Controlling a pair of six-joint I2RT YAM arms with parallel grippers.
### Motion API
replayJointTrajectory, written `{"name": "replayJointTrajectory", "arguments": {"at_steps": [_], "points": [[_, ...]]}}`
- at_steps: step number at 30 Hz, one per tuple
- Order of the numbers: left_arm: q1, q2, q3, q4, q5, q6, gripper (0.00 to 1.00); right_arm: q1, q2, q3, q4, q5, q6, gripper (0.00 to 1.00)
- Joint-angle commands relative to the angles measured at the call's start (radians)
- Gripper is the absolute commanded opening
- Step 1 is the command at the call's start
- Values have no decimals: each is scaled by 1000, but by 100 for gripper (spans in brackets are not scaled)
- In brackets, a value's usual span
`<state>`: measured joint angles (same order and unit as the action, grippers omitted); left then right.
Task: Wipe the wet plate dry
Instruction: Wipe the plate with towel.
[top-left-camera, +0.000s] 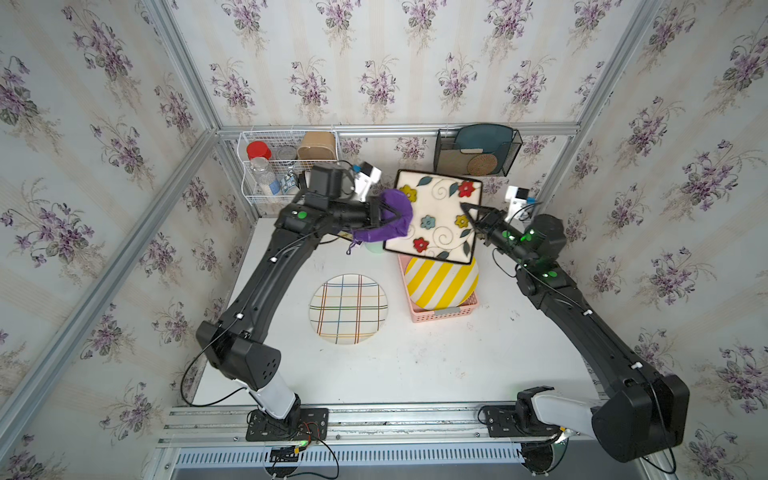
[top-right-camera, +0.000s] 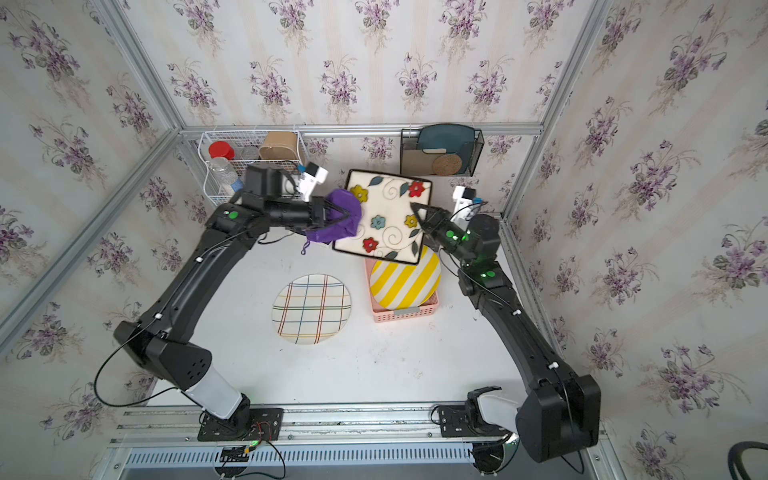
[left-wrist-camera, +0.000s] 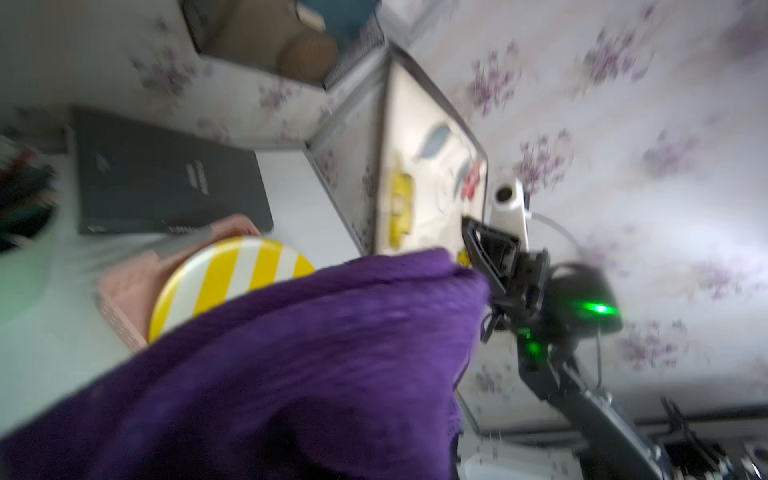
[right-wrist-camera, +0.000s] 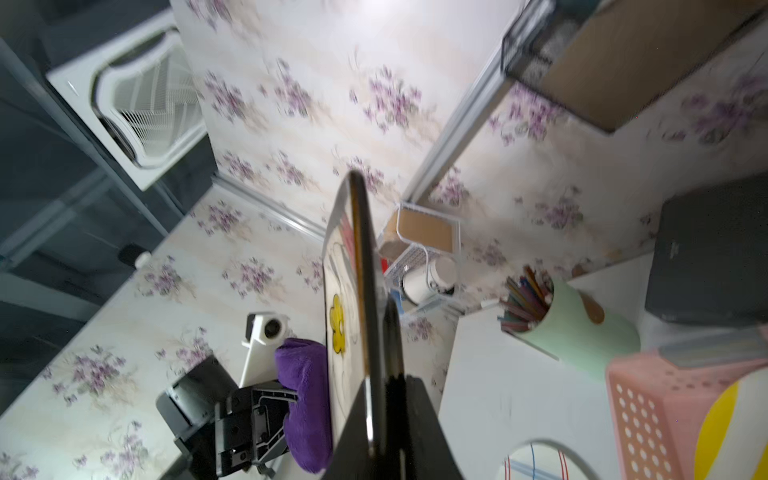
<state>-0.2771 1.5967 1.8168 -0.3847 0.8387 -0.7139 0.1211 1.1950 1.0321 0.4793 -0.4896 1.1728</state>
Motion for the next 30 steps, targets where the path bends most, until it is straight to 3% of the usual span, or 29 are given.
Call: {"name": "replayJointTrajectory", "arguments": {"at_steps": [1, 5, 9, 13, 19, 24, 27, 30], "points": [[70, -9, -61, 614, 122, -574, 0, -40, -25, 6, 436, -64, 205, 0], [64, 51, -16, 922, 149, -855, 0, -12, 40, -2, 740, -105, 381, 0], [16, 126, 95, 1097, 140, -1015, 0, 52, 69, 44, 679, -118, 324, 0], [-42, 170, 181, 1074, 143, -1014, 0, 123, 132, 91, 702, -127, 313, 0], [-146, 183, 158, 1119, 120, -1034, 0, 215, 224, 155, 647, -65, 275, 0], [-279, 202, 140, 1087, 168, -989, 0, 195, 327, 341, 609, -24, 267, 0], [-267, 208, 127, 1159, 173, -1061, 0, 120, 338, 414, 568, -5, 270, 0], [-195, 194, 130, 1255, 126, -1145, 0, 60, 289, 345, 562, 23, 280, 0]]}}
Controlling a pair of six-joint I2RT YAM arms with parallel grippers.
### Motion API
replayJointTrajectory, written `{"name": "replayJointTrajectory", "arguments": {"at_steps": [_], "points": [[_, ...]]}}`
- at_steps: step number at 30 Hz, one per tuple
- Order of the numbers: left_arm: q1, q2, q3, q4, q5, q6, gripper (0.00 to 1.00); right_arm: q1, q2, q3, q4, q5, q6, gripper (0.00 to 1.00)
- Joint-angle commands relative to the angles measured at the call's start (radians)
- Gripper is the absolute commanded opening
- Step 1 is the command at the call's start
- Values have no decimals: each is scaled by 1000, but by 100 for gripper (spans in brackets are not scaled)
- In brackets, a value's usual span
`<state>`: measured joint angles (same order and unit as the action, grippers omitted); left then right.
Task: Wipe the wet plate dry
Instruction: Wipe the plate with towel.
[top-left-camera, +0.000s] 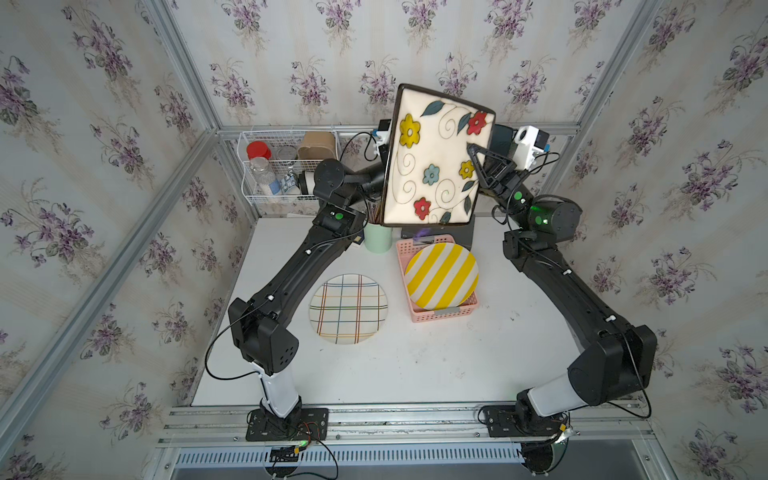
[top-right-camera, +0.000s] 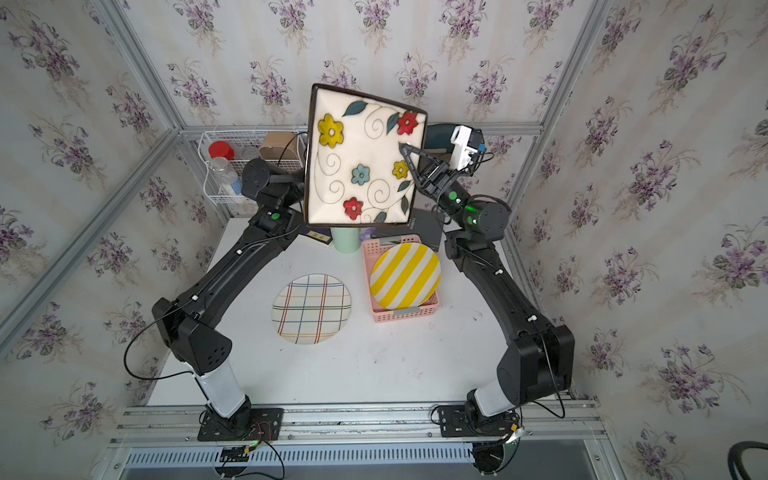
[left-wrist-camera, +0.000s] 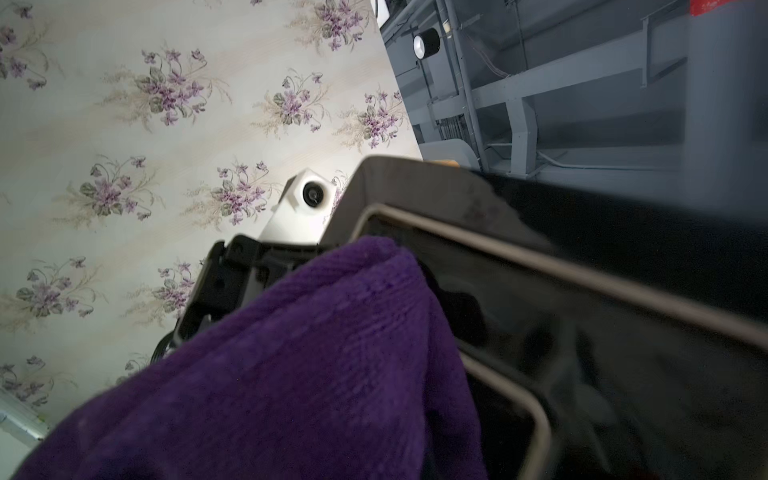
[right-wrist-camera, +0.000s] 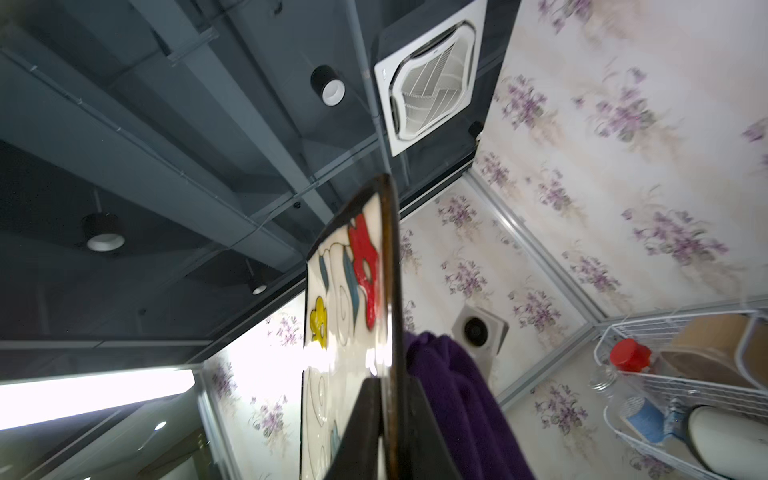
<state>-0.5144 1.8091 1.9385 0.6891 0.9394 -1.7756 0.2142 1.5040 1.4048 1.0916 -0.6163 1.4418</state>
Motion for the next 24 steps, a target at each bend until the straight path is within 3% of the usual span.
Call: {"name": "replayJointTrajectory", "arguments": {"at_steps": [1, 4, 7, 12, 16, 21, 24], "points": [[61, -24, 10, 188, 11, -92, 0, -27, -30, -44, -57, 133, 7, 0], [60, -26, 37, 163, 1, -76, 0, 94, -39, -88, -85, 111, -37, 0], [1, 17, 90, 140, 11, -68, 0, 180, -9, -63, -78, 130, -75, 0], [-79, 75, 103, 137, 32, -68, 0, 45, 38, 43, -22, 237, 13, 0], [-57, 54, 69, 160, 23, -85, 0, -49, -28, -34, -61, 255, 19, 0], [-60, 22, 28, 59, 14, -4, 0, 142, -36, -98, -64, 274, -72, 0], [-111, 62, 32, 31, 54, 25, 0, 145, 58, 11, -23, 304, -51, 0]]}}
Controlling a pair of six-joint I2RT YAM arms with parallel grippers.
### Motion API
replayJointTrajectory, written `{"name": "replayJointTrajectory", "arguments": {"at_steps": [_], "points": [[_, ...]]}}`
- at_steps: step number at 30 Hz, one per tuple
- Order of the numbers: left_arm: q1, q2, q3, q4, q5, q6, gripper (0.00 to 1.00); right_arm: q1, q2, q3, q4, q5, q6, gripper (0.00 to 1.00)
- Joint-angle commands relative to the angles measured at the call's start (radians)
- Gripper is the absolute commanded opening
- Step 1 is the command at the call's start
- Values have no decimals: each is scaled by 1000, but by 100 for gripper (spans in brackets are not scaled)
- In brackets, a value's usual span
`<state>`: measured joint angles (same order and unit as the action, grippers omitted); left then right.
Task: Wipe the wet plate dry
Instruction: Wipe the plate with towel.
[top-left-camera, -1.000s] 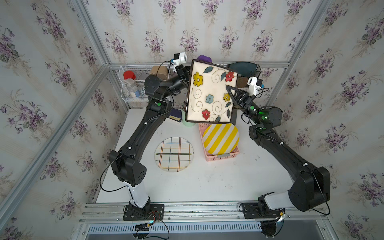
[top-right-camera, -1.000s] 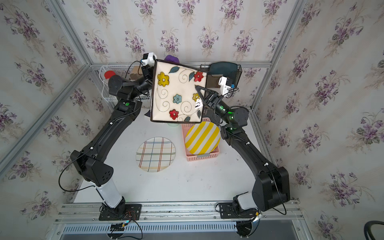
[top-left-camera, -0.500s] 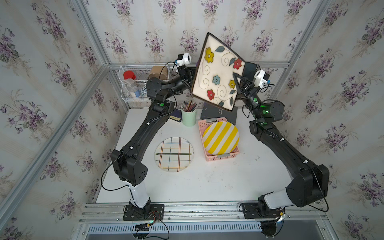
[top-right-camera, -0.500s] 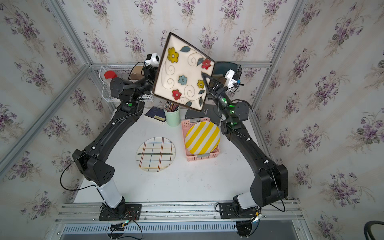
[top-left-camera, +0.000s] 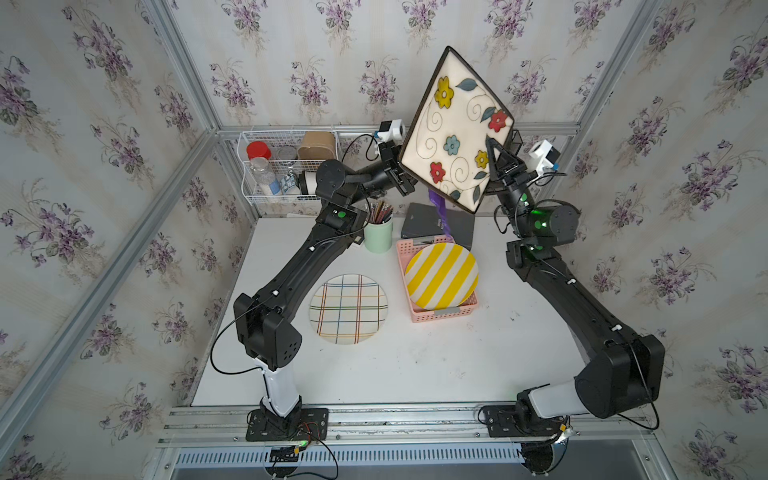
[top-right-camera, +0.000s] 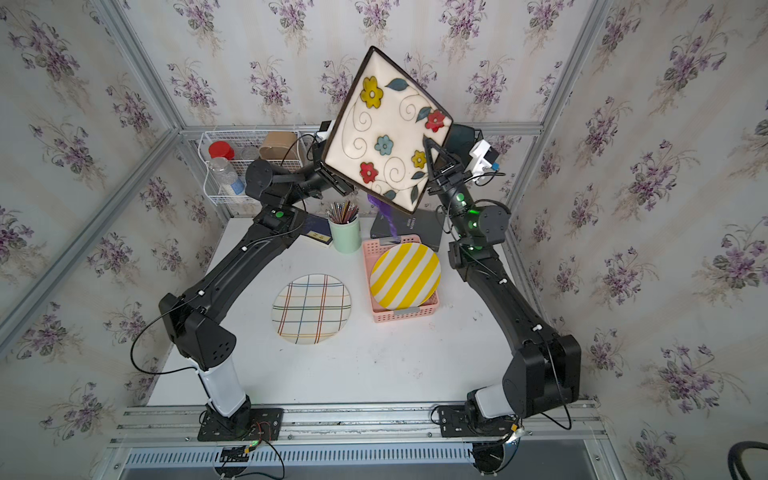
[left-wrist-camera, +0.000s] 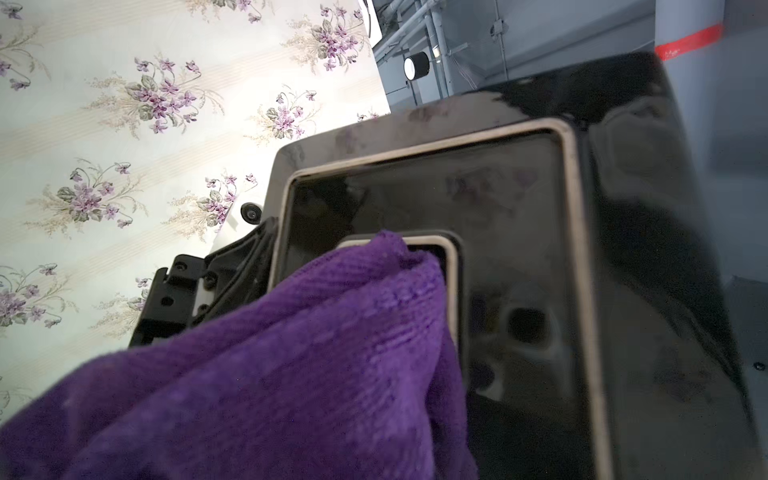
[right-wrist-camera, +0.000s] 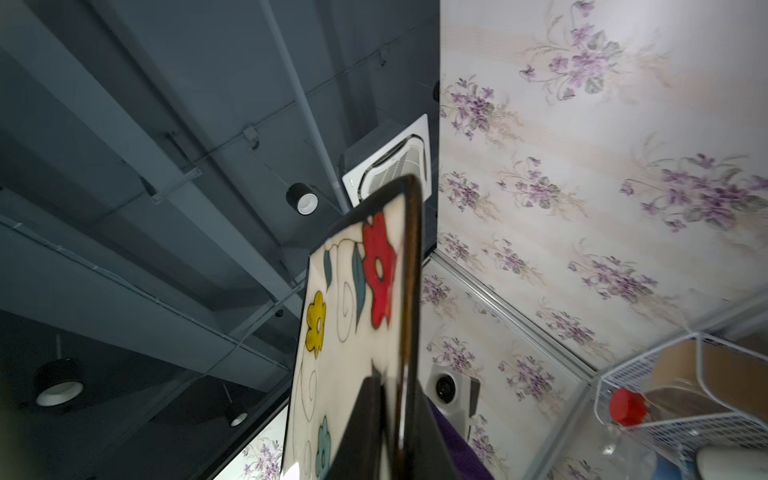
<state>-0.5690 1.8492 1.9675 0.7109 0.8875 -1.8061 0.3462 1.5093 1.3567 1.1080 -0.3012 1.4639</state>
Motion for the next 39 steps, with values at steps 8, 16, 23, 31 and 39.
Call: {"name": "replayJointTrajectory", "arguments": {"at_steps": [8, 16, 23, 31, 39], "points": [[-45, -20, -147, 94, 131, 24, 0, -140, 132, 250, -136, 16, -72, 0], [177, -264, -369, -147, 157, 246, 0, -214, -74, -4, -399, -15, -308, 0], [190, -260, -64, -1392, -288, 1196, 0, -149, -200, -108, -580, -27, -464, 0], [102, -157, -1, -1448, -409, 1355, 0, 67, -248, -146, -717, 116, -603, 0], [-68, -36, 57, -1474, -336, 1348, 0, 140, -203, -141, -646, 185, -543, 0]]}}
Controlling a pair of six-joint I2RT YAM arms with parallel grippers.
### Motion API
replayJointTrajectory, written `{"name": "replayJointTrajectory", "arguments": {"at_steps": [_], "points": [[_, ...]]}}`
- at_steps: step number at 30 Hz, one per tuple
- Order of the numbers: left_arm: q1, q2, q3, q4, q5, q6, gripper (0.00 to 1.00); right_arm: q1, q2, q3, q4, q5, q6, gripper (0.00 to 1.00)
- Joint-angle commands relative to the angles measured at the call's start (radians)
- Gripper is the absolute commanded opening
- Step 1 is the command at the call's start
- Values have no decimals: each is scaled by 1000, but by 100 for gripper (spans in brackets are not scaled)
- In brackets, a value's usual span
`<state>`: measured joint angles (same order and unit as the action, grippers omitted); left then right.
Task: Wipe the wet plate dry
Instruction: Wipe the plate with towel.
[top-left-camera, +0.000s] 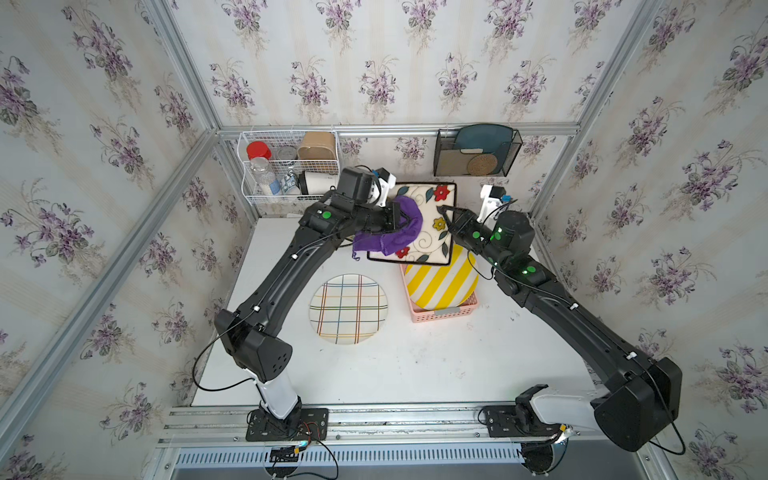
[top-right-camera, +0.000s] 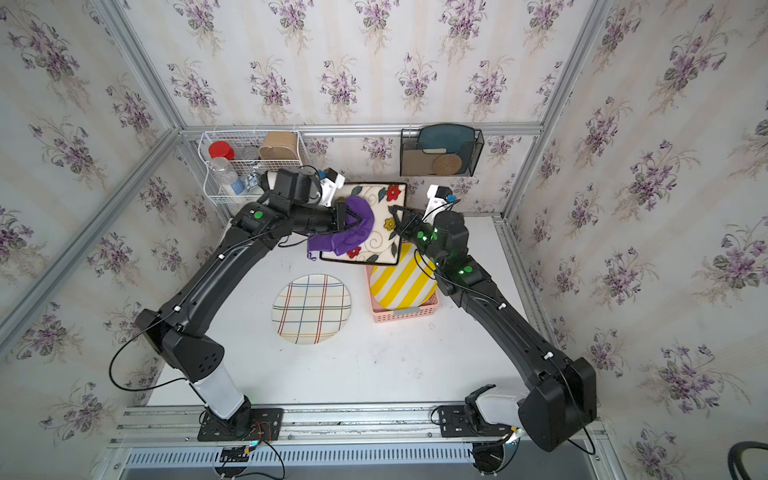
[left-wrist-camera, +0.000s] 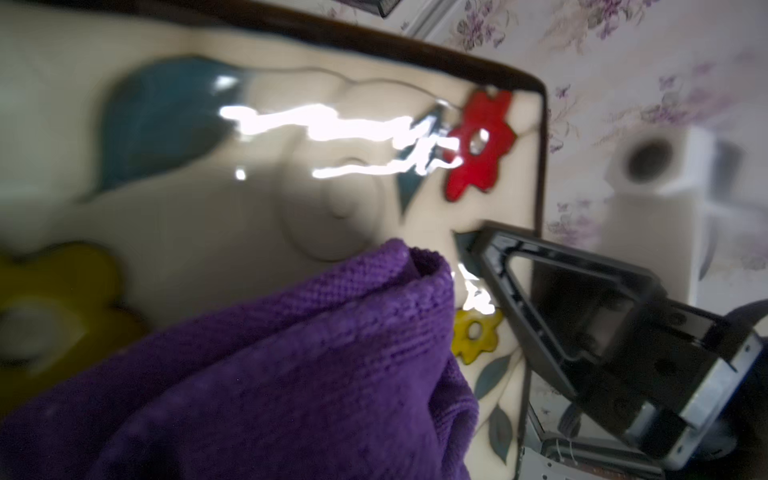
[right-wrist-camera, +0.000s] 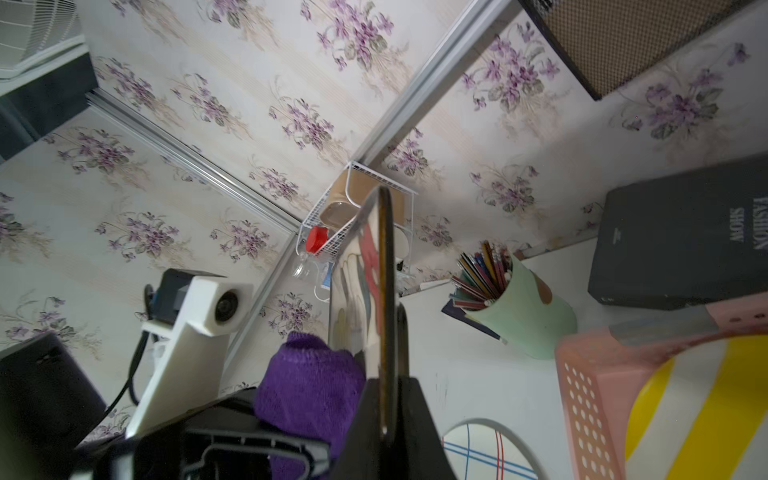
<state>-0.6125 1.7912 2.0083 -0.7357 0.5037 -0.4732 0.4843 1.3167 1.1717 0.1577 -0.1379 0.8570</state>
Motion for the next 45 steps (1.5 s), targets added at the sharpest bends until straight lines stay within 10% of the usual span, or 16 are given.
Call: {"name": "replayJointTrajectory", "arguments": {"at_steps": [1, 8, 13, 21, 31, 40, 45], "points": [[-20, 22, 29, -39, 25, 15, 0, -1, -7, 62, 276, 41, 48, 0], [198, -67, -41, 9, -105, -123, 0, 39, 32, 107, 244, -76, -23, 0], [105, -28, -41, 109, 36, -154, 0, 156, 56, 93, 282, -98, -18, 0], [215, -114, -112, 264, -28, -293, 0, 15, -34, 23, 294, -96, 49, 0], [37, -81, -87, 227, 81, -200, 0, -99, -27, 92, 369, -133, 161, 0], [366, -207, -232, 876, 308, -859, 0, -366, -98, 13, 670, -265, 471, 0], [337, -137, -200, 1255, 362, -1145, 0, -343, -10, -39, 960, -388, 638, 0]]}}
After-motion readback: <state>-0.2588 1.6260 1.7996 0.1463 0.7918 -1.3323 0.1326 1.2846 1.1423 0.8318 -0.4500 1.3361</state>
